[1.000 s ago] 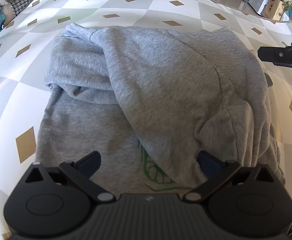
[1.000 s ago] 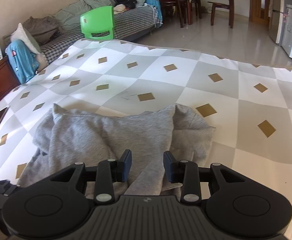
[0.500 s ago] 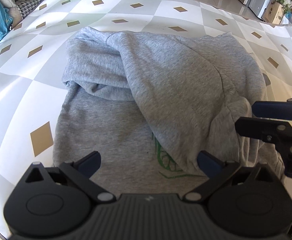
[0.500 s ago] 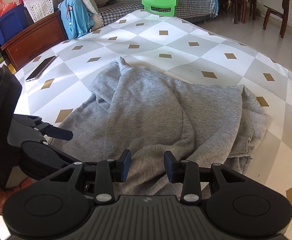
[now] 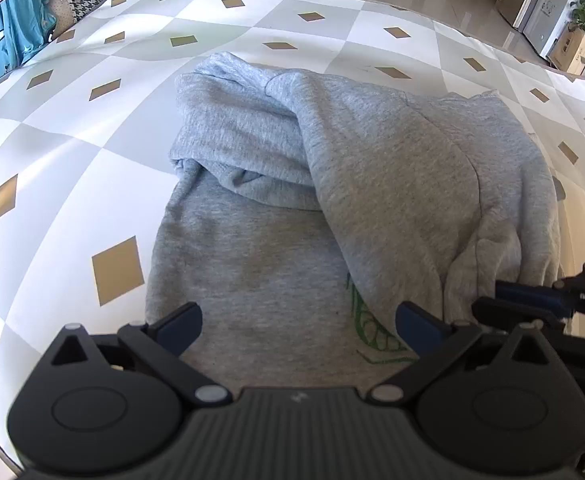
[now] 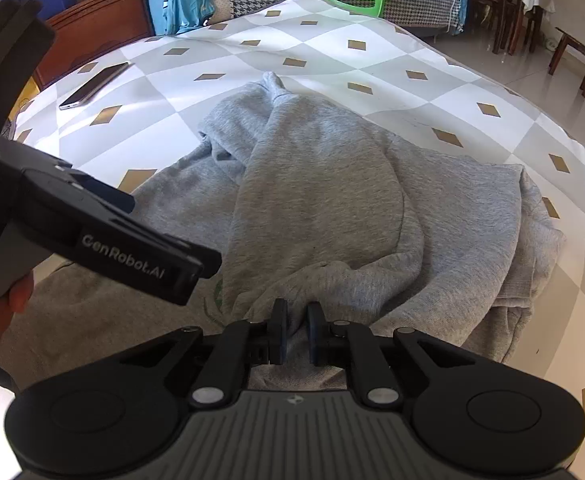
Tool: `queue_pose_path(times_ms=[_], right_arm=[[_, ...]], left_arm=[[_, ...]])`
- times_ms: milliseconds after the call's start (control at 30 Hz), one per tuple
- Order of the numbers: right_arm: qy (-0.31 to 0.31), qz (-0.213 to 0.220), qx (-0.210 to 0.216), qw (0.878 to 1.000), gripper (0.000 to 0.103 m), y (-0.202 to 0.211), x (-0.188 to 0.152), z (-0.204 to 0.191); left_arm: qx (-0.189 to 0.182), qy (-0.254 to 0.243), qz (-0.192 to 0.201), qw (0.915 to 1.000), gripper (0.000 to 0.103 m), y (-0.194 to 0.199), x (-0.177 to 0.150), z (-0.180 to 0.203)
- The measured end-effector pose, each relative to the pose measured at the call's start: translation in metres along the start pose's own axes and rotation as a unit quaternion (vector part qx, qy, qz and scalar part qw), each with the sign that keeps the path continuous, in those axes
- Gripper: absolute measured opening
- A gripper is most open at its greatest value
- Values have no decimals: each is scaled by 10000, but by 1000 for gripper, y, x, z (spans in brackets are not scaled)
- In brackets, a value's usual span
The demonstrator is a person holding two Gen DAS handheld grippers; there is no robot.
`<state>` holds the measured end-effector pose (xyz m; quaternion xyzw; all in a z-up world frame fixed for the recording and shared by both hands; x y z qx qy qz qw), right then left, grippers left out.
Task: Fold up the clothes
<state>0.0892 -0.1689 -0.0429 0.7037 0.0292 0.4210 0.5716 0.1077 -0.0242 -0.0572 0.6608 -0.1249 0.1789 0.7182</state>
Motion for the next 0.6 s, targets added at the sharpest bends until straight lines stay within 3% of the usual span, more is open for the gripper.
queue_pose_path(times_ms=[200, 333, 433, 600], right_arm=[[403, -146, 316, 9986, 9, 0, -16, -15], [121, -44, 303, 9995, 10, 5, -20, -10], [-6, 250, 134, 9996, 25, 15, -15, -8], [152, 438, -248, 9986, 37, 9, -6, -13]], left_arm=[[163, 3, 230, 9996, 103, 0, 10, 2], [203, 21, 208, 9996, 103, -4, 14, 6], [206, 98, 248, 9994, 103, -4, 16, 7], [242, 198, 285, 9991, 103, -4, 18, 7]])
Point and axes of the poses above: each gripper's, at about its wrist camera, not at the fingertips, and y roughly against the way its jaws point, z to its right, x to its top, the point moved 2 cm from there along -y, roughly the way its jaws point, and after that the axes turned 4 degrees about y, right-handed, at the moved point
